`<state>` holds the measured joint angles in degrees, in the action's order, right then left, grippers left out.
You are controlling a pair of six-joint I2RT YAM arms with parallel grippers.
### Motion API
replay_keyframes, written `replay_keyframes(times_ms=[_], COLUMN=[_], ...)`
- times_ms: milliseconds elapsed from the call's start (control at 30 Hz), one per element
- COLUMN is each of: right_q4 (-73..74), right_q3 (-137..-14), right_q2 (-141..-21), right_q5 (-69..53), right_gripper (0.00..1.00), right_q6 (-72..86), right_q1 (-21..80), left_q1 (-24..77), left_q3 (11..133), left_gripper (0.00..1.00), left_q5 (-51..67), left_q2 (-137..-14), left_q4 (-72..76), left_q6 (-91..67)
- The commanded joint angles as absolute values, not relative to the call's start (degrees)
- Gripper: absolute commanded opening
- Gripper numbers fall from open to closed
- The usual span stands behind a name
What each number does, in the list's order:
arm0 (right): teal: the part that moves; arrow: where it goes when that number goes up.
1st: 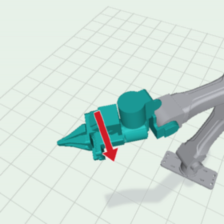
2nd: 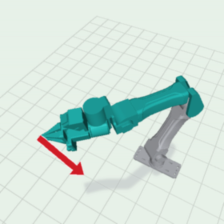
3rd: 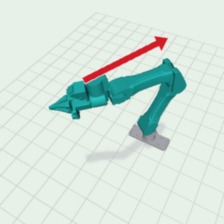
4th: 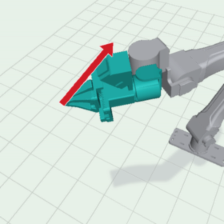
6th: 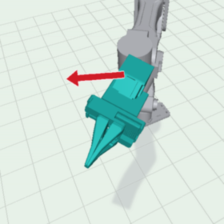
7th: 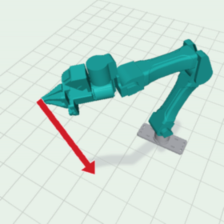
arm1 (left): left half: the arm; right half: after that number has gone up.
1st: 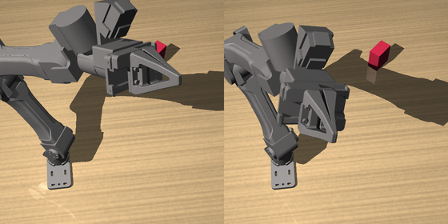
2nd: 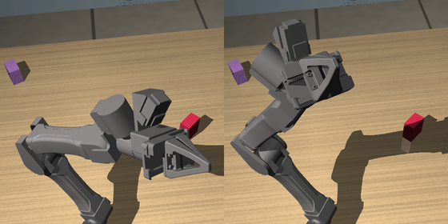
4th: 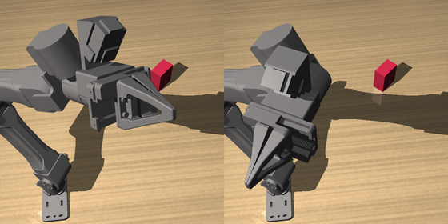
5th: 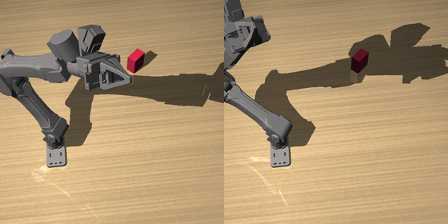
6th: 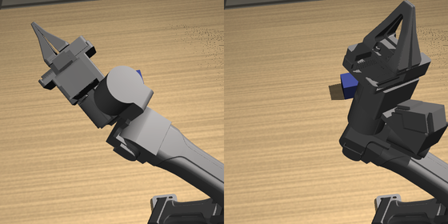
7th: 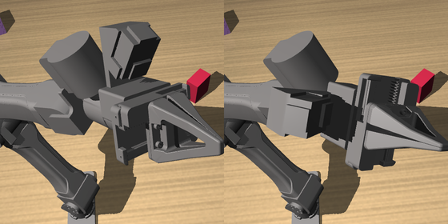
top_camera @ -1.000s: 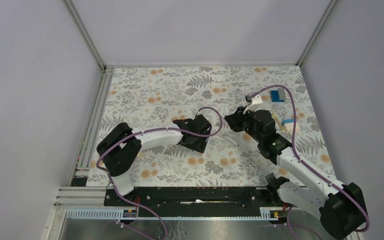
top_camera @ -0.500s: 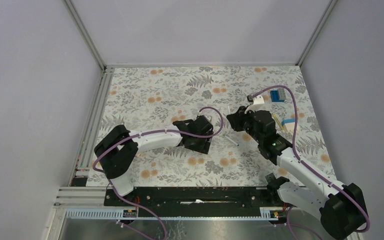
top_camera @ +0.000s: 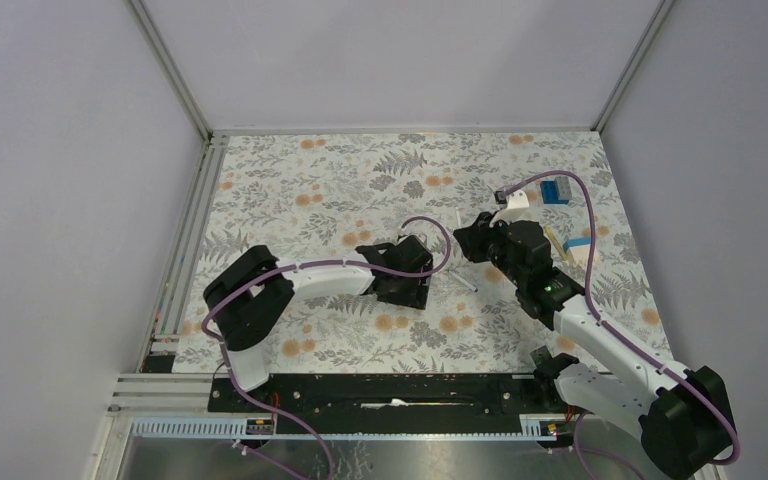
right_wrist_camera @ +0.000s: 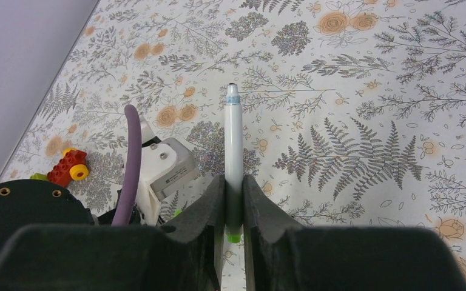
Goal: Insert the pens into the pen caps
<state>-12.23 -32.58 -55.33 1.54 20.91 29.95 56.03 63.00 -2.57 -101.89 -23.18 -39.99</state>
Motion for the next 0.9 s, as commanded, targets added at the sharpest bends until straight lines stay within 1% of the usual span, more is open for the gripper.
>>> replay_keyframes(times_ms=[0, 400, 867], right_q4=[-13.7, -14.2, -13.9], right_q3=[-32.6, -32.8, -33.2], right_q2=[-55.0, -55.9, -56.3], right_q5=[3.3, 2.3, 1.8], right_gripper=[0.00, 0.00, 0.00], right_q6=[21.2, 21.3, 21.3], right_q1=[30.2, 30.2, 30.2], left_q1=[56.3, 56.1, 55.7], left_q3=[65.3, 62.1, 63.7], left_gripper=[0.63, 0.64, 0.64], left_q5=[-8.1, -14.8, -18.6], left_q2=[-103.6, -101.3, -101.6], left_q4=[-24.5, -27.7, -32.3], left_q6=[-42.1, -43.2, -43.9])
